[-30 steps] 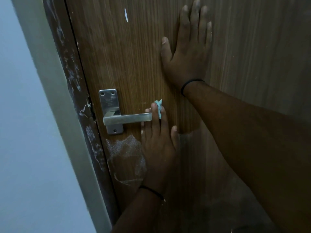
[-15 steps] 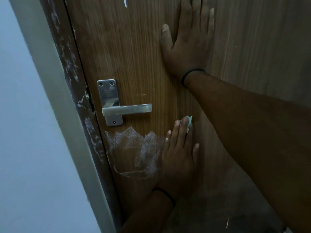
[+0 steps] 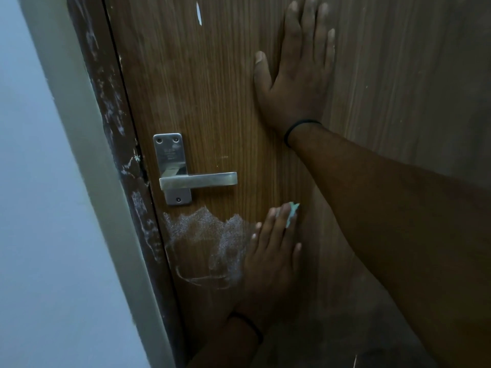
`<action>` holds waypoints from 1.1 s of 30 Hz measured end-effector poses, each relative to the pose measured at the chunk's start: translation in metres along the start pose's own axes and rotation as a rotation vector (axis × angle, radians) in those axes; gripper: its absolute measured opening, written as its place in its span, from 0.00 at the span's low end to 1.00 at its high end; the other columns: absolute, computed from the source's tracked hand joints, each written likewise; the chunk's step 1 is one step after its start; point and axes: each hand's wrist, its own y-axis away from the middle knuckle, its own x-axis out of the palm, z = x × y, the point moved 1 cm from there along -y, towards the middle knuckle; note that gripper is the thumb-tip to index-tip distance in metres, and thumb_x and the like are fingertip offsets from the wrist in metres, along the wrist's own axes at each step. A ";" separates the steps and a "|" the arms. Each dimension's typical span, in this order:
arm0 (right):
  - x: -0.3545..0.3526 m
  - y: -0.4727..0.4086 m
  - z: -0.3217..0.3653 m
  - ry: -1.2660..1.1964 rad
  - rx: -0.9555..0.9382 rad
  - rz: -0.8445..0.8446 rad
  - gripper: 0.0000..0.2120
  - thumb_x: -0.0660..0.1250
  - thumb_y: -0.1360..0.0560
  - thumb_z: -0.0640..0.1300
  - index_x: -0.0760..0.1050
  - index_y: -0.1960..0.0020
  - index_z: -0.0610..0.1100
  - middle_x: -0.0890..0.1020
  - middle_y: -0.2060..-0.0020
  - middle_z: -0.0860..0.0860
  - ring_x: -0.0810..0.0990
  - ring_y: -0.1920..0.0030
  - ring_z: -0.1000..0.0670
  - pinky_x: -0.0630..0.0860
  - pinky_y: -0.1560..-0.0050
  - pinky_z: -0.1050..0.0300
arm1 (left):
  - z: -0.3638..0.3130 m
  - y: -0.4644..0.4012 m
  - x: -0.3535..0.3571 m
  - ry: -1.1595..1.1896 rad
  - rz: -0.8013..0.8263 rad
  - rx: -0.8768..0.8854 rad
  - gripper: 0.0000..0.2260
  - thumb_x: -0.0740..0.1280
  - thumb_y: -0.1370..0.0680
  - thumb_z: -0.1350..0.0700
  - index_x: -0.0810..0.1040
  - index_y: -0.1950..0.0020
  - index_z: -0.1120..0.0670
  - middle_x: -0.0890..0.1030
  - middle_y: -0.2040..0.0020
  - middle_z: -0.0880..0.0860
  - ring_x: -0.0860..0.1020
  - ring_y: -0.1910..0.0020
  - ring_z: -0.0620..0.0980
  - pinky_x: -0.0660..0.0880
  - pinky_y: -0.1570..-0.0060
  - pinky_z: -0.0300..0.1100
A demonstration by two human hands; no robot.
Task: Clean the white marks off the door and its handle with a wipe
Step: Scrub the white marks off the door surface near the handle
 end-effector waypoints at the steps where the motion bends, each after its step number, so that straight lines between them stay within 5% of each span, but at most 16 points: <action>1: 0.001 -0.001 -0.002 0.023 -0.043 -0.069 0.34 0.49 0.21 0.60 0.56 0.22 0.40 0.58 0.22 0.41 0.53 0.21 0.41 0.48 0.22 0.43 | 0.009 0.006 0.001 -0.049 -0.005 -0.013 0.26 0.51 0.16 0.45 0.51 0.20 0.51 0.47 0.19 0.50 0.47 0.20 0.50 0.46 0.23 0.52; 26: 0.003 -0.002 -0.002 0.030 -0.094 -0.119 0.34 0.54 0.20 0.57 0.54 0.21 0.39 0.56 0.22 0.39 0.52 0.21 0.39 0.49 0.22 0.41 | 0.026 -0.037 -0.044 -0.110 -0.037 -0.083 0.27 0.52 0.17 0.45 0.53 0.20 0.53 0.48 0.19 0.52 0.47 0.20 0.51 0.42 0.24 0.48; 33: 0.003 -0.002 -0.002 0.025 -0.092 -0.101 0.34 0.53 0.20 0.57 0.54 0.21 0.40 0.56 0.21 0.40 0.52 0.21 0.40 0.48 0.22 0.42 | 0.028 0.013 -0.012 -0.153 0.048 0.027 0.27 0.55 0.19 0.45 0.57 0.22 0.52 0.54 0.20 0.52 0.53 0.22 0.52 0.57 0.28 0.57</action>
